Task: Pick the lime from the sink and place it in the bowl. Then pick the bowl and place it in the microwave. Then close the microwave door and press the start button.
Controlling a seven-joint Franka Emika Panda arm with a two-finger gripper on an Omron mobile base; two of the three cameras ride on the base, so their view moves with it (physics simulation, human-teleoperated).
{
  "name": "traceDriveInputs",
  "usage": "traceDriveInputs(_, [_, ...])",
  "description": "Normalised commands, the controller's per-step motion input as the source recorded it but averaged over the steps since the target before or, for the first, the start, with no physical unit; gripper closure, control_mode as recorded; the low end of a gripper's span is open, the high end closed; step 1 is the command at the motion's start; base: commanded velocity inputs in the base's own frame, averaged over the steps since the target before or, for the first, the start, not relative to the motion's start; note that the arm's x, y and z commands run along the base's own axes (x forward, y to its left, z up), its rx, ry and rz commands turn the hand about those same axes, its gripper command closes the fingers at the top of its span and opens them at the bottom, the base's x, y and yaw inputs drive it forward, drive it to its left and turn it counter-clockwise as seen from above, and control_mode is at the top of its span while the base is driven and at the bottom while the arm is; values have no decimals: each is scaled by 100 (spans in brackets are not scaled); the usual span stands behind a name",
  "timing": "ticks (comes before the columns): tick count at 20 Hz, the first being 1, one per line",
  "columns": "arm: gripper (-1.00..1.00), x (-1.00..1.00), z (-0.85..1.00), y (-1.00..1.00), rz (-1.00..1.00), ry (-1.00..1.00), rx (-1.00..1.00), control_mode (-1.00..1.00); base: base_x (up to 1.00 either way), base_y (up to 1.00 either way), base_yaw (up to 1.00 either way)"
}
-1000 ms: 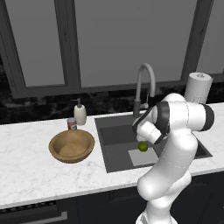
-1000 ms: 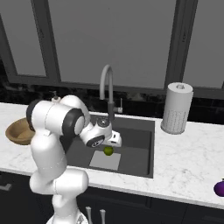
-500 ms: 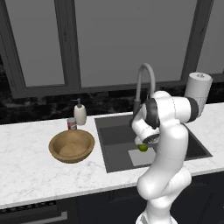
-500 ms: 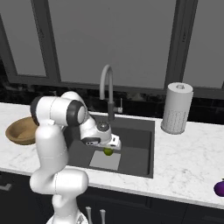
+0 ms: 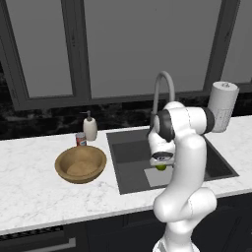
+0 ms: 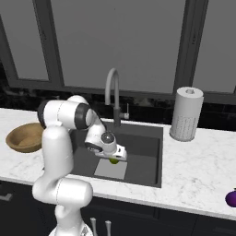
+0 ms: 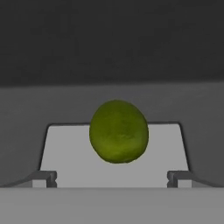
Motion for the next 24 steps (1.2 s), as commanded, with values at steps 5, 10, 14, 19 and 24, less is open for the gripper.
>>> traceDriveInputs(5, [-100, 18, -8, 0, 0, 0, 0, -100, 0, 0, 0])
traceDriveInputs(10, [-100, 19, -2, 0, 0, 0, 0, -100, 0, 0, 0])
traceDriveInputs(14, [-100, 22, -2, 0, 0, 3, 0, -100, 0, 0, 0])
traceDriveInputs(19, [-100, 21, -1, 0, 0, 1, 0, -100, 0, 0, 0])
traceDriveInputs(24, [-100, 22, 0, 0, 0, 0, 1, -100, 0, 0, 0])
